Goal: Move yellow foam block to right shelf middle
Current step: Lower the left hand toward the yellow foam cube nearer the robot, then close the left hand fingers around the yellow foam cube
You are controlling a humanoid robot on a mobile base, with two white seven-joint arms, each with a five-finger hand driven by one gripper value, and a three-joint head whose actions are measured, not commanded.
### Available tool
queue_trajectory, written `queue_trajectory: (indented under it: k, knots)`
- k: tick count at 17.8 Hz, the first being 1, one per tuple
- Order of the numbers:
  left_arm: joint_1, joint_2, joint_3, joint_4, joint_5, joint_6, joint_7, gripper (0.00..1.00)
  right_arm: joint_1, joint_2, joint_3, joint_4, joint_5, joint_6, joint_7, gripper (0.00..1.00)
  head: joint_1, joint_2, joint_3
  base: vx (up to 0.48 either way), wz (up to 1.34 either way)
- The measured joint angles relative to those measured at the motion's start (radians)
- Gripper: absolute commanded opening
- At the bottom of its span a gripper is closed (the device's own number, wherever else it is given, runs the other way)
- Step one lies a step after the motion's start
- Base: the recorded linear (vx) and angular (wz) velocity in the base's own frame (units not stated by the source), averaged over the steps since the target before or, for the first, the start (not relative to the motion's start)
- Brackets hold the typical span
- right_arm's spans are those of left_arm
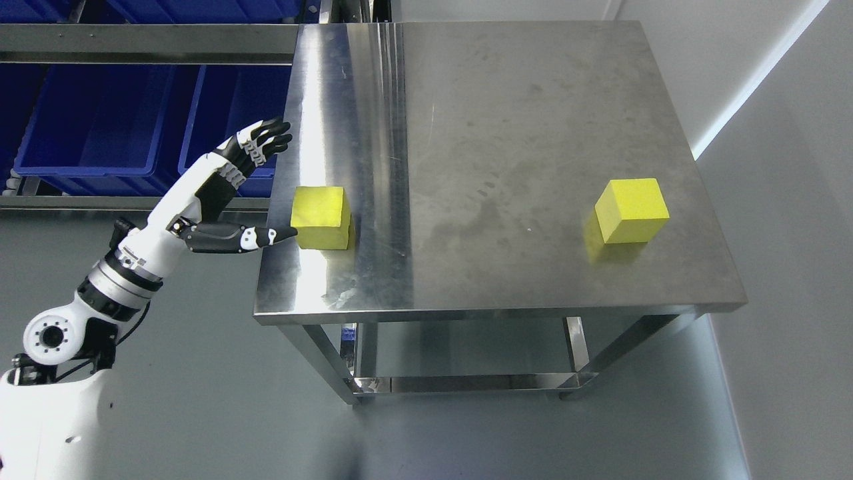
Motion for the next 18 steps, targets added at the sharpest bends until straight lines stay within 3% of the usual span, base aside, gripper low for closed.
queue_trajectory:
  k: [7, 18]
  knots:
    - [-0.009, 0.049, -0.001, 0.032, -0.09, 0.0, -0.012, 0.97, 0.0, 0.0, 0.0, 0.0, 0.0, 0.0, 0.001, 1.0, 0.0, 0.0, 0.0, 0.0, 0.0]
    - [-0.104, 0.05, -0.133, 0.14, -0.154, 0.001, -0.012, 0.96, 0.0, 0.0, 0.0, 0.0, 0.0, 0.0, -0.001, 1.0, 0.0, 0.0, 0.0, 0.0, 0.0]
